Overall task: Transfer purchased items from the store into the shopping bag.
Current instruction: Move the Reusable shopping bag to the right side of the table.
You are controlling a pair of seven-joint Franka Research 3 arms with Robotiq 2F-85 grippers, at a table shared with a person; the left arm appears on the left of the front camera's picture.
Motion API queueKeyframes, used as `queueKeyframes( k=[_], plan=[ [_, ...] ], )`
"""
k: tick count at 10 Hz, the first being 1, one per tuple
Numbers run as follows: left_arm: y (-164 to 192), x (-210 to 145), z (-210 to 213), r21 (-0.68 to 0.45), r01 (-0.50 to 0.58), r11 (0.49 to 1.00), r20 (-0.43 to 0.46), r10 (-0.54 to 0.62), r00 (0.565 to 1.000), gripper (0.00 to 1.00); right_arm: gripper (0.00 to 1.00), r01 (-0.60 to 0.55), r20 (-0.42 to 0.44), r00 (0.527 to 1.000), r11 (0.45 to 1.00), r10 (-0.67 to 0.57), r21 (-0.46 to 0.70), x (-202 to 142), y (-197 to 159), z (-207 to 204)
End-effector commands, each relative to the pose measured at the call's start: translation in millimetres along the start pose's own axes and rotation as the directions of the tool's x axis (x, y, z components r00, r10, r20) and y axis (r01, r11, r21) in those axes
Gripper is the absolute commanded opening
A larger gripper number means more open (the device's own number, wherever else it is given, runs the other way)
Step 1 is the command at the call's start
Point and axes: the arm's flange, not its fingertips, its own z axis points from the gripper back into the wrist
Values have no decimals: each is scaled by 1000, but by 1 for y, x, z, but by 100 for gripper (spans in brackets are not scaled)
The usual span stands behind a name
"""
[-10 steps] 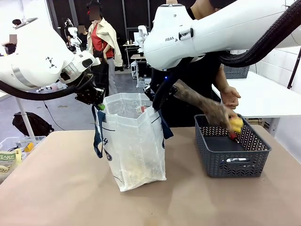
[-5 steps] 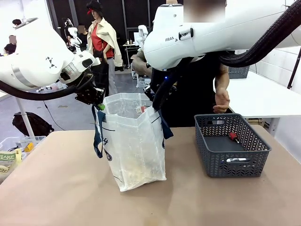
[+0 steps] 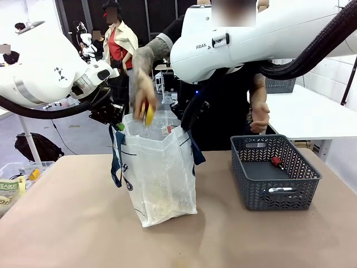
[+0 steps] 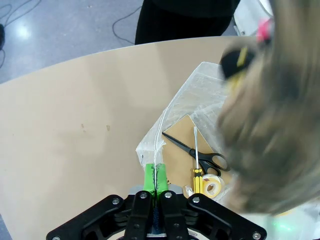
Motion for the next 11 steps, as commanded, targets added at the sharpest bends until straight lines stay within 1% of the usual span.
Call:
queueKeyframes(
  k=[1,11],
  plan=[
    [1,-2,3,-9,-16,1000,5,16,1000,0,0,-8,-7,1000,1000,8,21,0,-2,2],
    [1,-2,3,-9,-16,1000,5,16,1000,0,0,-8,-7,1000,1000,8,21,0,-2,2]
  ],
)
